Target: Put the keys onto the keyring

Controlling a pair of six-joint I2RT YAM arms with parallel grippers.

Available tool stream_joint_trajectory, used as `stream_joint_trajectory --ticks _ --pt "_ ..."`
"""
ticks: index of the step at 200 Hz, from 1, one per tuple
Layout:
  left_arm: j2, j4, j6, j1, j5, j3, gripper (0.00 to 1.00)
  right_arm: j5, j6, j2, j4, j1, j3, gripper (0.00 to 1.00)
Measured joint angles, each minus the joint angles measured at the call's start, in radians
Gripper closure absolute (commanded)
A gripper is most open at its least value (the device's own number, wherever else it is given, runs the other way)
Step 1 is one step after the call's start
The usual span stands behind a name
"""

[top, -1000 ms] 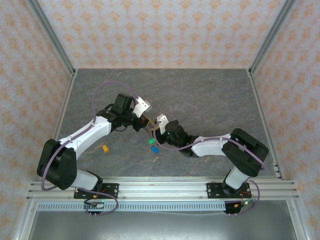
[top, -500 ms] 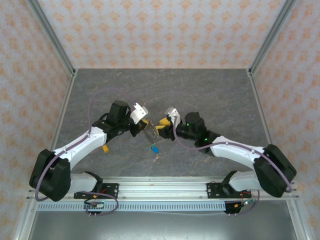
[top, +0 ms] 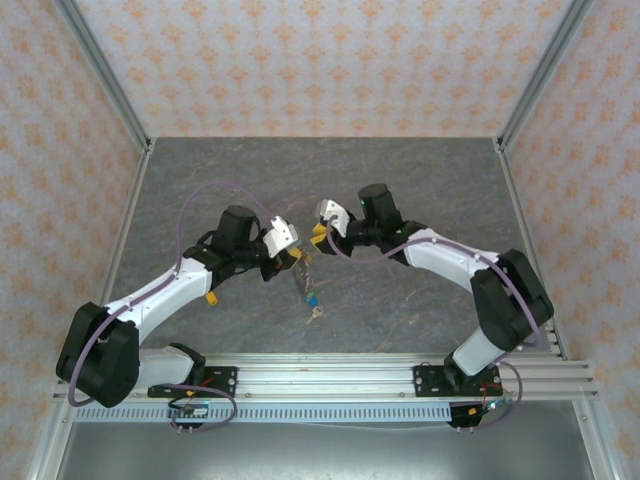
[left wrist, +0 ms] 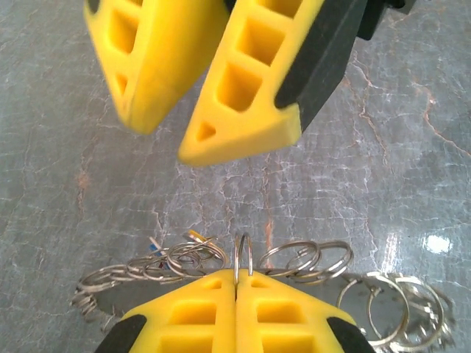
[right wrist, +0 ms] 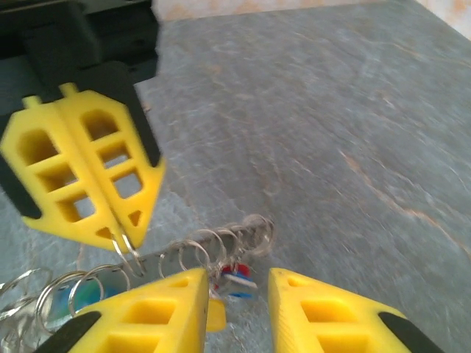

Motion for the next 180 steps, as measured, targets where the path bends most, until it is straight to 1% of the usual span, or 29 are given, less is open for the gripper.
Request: stream_joint_trajectory --ticks 32,49,67,118,155,170,180 --pt "0.000 -0.004 0.009 0.001 0.010 0.000 1.00 -0.100 -0.153 0.024 -0.113 0.000 0.043 0.72" --pt "0.000 -0.006 0.010 0.001 0.015 0.000 1.00 -0.130 -0.229 0.042 -0.198 0.000 0.080 0.72" --pt "0.000 -0.006 0.009 0.003 0.022 0.000 1.00 -0.153 -0.277 0.058 -0.246 0.000 0.105 0.71" --pt "0.000 -0.006 0.009 0.003 0.030 0.000 1.00 -0.170 -0.295 0.092 -0.262 0.006 0.110 0.72" --pt "0.000 -0.007 0.010 0.003 0.036 0.000 1.00 -0.172 -0.272 0.092 -0.220 0.021 0.110 0.75" --pt "0.000 -0.007 0.010 0.003 0.038 0.000 1.00 -0.174 -0.262 0.092 -0.202 0.024 0.110 0.81" --pt "0.000 -0.007 0.010 0.005 0.040 0.000 1.00 -0.174 -0.254 0.093 -0.199 0.025 0.110 0.82"
